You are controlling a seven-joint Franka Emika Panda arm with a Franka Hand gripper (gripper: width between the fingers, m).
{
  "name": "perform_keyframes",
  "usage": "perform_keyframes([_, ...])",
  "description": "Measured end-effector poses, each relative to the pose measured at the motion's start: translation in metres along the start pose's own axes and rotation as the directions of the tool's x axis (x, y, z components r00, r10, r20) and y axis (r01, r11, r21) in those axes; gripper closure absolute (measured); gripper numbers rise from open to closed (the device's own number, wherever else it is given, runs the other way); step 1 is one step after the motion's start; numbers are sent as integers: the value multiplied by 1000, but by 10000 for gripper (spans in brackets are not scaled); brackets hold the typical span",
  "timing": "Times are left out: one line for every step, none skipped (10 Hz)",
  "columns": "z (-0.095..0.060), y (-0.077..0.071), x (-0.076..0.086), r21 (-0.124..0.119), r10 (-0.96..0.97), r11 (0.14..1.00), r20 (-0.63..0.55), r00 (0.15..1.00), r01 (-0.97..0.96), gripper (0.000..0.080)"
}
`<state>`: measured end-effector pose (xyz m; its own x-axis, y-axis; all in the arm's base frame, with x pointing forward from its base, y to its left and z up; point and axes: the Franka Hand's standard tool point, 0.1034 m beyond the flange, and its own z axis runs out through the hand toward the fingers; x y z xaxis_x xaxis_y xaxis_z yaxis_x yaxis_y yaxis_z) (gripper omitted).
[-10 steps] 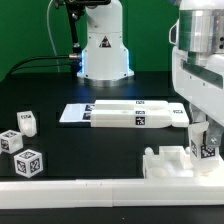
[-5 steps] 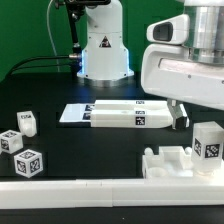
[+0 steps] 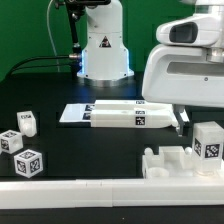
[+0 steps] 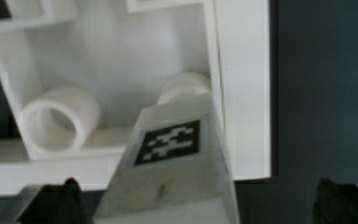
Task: Assemble chair
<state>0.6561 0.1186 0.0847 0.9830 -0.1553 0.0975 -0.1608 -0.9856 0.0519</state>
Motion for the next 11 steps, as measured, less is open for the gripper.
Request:
perform_keyframes([0,0,0,-1,24,1000,0,1000,-24,254])
perform_keyframes([0,0,0,-1,27,1000,0,1000,-27,389])
perform_keyframes([0,0,0,1,136,991,1,991,-136,389])
perform_keyframes([0,0,0,1,220,975,0,975,-220,517])
perform_keyframes([1,1,1,2,312,950,-6,950,-312,517])
perform_keyframes([1,1,0,2,457,890,-10,889,-457,517])
perform_keyframes([2,2,-1,2,586,810,-11,810,-586,517])
perform_keyframes([2,2,-1,2,689,725,-11,725,-689,517])
perform_keyframes([2,4,-1,11,826,564,14,564,-826,517])
perform_keyframes([3,5,-2,8,919,392,43,392,-920,517])
perform_keyframes([3,6,-2,-2,976,205,78,204,-979,515])
